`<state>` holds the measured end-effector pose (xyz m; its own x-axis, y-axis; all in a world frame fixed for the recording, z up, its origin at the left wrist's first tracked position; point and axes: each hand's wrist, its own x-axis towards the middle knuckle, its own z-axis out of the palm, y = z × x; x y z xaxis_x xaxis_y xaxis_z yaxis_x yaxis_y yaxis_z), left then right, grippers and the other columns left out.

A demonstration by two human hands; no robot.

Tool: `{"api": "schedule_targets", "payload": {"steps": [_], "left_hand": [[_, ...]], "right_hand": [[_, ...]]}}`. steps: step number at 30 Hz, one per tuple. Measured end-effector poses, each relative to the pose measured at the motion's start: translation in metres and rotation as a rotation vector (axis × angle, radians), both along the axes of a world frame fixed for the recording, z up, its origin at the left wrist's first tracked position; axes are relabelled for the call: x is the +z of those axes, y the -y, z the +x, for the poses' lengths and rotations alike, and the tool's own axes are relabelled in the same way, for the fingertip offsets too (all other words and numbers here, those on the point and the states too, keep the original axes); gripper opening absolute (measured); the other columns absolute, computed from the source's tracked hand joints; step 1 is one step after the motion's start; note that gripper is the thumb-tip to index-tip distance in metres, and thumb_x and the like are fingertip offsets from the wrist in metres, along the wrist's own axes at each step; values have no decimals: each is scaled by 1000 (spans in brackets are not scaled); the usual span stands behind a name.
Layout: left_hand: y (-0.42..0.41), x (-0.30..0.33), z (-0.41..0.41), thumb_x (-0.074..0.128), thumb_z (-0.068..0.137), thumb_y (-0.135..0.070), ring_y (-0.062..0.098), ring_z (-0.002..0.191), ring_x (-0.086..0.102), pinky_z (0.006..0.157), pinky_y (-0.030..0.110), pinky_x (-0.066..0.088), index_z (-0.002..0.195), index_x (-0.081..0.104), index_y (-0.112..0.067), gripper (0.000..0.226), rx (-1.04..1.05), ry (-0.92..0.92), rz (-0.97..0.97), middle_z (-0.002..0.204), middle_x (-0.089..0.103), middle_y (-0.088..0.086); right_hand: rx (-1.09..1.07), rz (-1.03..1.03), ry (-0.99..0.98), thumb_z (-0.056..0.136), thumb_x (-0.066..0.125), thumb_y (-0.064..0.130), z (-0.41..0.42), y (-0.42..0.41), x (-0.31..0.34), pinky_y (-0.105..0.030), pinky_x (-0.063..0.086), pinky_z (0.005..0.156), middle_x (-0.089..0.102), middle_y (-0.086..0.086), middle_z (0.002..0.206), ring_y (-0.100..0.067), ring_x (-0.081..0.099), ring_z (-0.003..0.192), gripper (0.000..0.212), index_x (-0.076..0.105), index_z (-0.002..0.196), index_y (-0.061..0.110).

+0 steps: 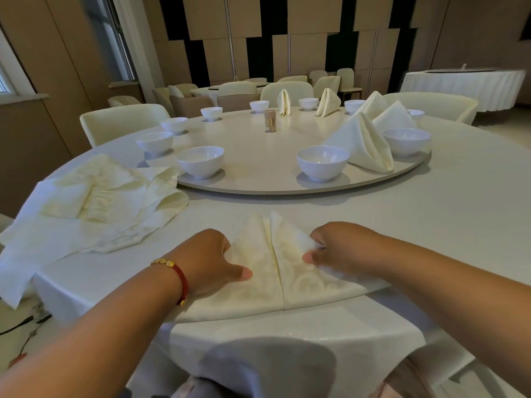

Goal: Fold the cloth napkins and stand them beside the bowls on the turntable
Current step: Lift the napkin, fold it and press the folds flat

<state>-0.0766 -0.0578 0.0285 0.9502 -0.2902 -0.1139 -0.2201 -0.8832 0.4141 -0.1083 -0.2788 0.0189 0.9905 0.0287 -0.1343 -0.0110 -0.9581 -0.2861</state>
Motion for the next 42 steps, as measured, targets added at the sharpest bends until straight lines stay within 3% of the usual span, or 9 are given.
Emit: {"api": "schedule_targets", "payload": {"steps": [5,8,12,16,23,30,34,38,42], "left_hand": [[-1,-5,-1,74,76,-46,10,56,42,55,21,33,68,48,-18,39,-16,44,44,61,45,-5],[-3,-8,-8,73,73,-52,12,96,52,79,25,46,125,43,-28,64,-15,148,46,105,54,-6],[-5,-10,-11,51,89,-56,20,144,5,114,42,17,150,6,-40,77,-221,335,346,158,4,-12],[-2,-14,-6,32,101,-42,14,145,-18,117,49,-7,151,5,-40,56,-383,241,464,157,-11,-21],[0,-10,1,22,104,-38,1,145,-5,116,47,-15,148,20,-44,44,-408,57,288,154,19,-25],[10,-8,-4,10,101,-47,7,145,2,114,53,-16,146,18,-51,46,-450,112,388,154,26,-17],[12,-9,-6,10,100,-50,10,145,3,114,54,-15,146,20,-51,47,-455,146,448,155,24,-14],[12,-8,-5,11,99,-50,11,145,4,114,53,-14,145,21,-51,47,-462,161,457,154,25,-15],[9,-11,-6,12,99,-51,9,144,5,114,53,-14,145,20,-51,47,-462,175,419,154,23,-17]], "right_hand": [[38,-24,-3,90,58,44,1,1,2,-25,31,57,47,5,70,-9,43,63,36,41,70,21],[24,-47,37,86,63,48,-2,-1,4,-25,40,62,55,9,76,-8,52,69,30,44,90,25],[48,-76,181,78,72,49,-4,0,8,-32,48,84,55,8,111,-14,56,102,67,35,133,35],[293,-196,153,91,59,44,4,3,6,-31,25,106,28,8,147,-15,24,133,63,27,145,48],[411,-231,-105,101,40,39,15,11,7,-35,7,117,0,17,159,-12,-3,145,51,20,145,56],[457,-249,-138,102,37,38,20,14,3,-37,9,118,2,17,159,-12,-3,145,49,19,144,57],[438,-145,-75,101,41,35,30,10,11,-31,18,116,21,12,155,-10,12,143,39,44,137,50],[411,-48,233,99,43,41,58,-11,9,-27,39,93,46,4,130,-14,48,116,32,50,128,29],[540,-99,320,99,43,40,84,-32,-3,-29,42,88,49,2,117,-12,49,100,26,52,117,22]]}}
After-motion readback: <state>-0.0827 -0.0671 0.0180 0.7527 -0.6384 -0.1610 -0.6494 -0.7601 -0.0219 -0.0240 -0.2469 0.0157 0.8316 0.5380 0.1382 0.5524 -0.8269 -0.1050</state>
